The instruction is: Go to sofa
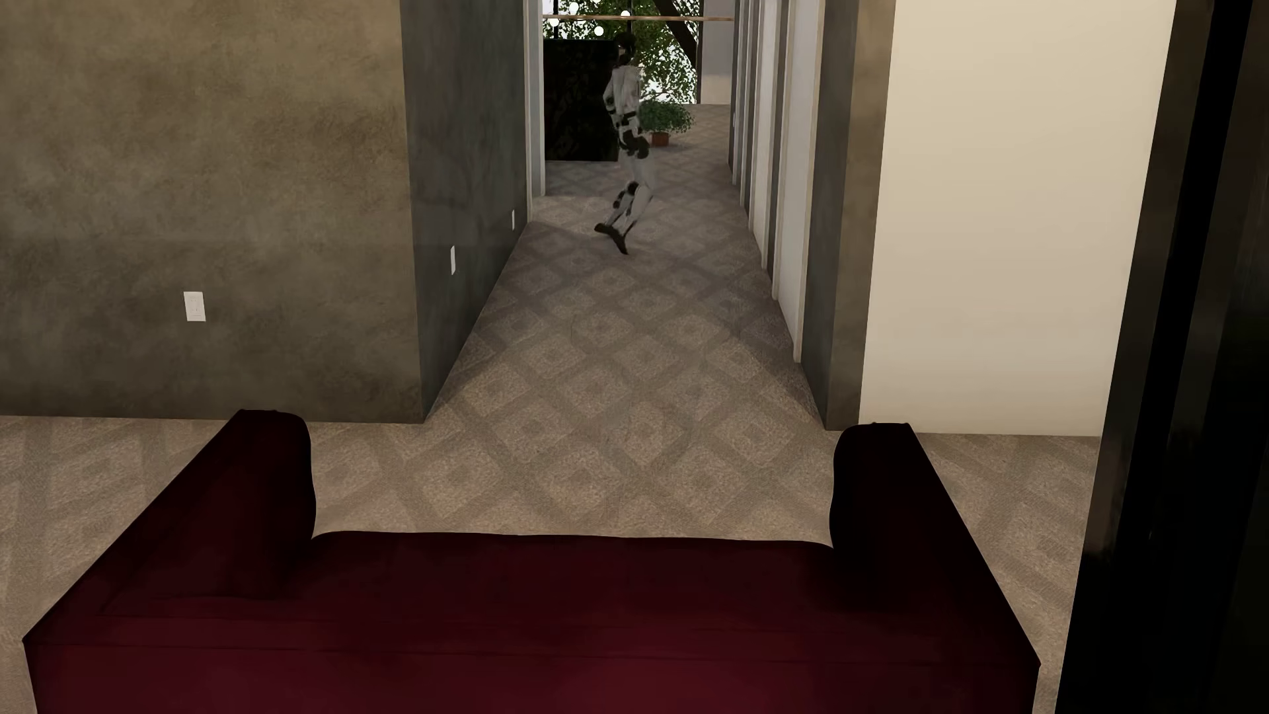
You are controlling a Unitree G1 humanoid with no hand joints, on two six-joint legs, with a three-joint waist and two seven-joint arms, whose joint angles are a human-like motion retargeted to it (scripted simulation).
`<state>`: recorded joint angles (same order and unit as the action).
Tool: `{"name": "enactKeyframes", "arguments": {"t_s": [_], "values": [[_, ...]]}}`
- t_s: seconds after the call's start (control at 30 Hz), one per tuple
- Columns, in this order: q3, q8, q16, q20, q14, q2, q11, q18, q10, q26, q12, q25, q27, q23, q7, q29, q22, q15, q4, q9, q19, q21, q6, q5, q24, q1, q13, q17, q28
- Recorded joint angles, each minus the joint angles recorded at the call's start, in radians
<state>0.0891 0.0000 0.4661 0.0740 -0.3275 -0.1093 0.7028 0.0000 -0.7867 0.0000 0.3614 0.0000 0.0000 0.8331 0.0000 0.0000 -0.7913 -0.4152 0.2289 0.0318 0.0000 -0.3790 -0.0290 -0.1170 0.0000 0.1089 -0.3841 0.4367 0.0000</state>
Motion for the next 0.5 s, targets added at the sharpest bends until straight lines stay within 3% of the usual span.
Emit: {"name": "enactKeyframes", "arguments": {"t_s": [0.17, 0.3, 0.5], "values": [[-0.045, 0.000, -0.005, 0.047, 0.011, -0.061, -0.054, 0.000, 0.003, 0.000, 0.005, 0.000, 0.000, -0.041, 0.000, 0.000, 0.043, 0.156, 0.031, 0.016, 0.000, 0.026, -0.004, 0.018, 0.000, -0.010, 0.016, -0.010, 0.000], [-0.084, 0.000, -0.017, 0.109, 0.007, -0.161, -0.050, 0.000, 0.040, 0.000, -0.030, 0.000, 0.000, -0.022, 0.000, 0.000, 0.069, 0.178, 0.040, 0.042, 0.000, 0.009, -0.007, 0.044, 0.000, -0.024, 0.025, -0.029, 0.000], [-0.111, 0.000, -0.004, 0.187, -0.018, -0.242, -0.070, 0.000, 0.032, 0.000, -0.105, 0.000, 0.000, 0.010, 0.000, 0.000, 0.236, 0.329, 0.064, 0.071, 0.000, -0.099, -0.005, 0.043, 0.000, -0.011, -0.039, -0.062, 0.000]]}}
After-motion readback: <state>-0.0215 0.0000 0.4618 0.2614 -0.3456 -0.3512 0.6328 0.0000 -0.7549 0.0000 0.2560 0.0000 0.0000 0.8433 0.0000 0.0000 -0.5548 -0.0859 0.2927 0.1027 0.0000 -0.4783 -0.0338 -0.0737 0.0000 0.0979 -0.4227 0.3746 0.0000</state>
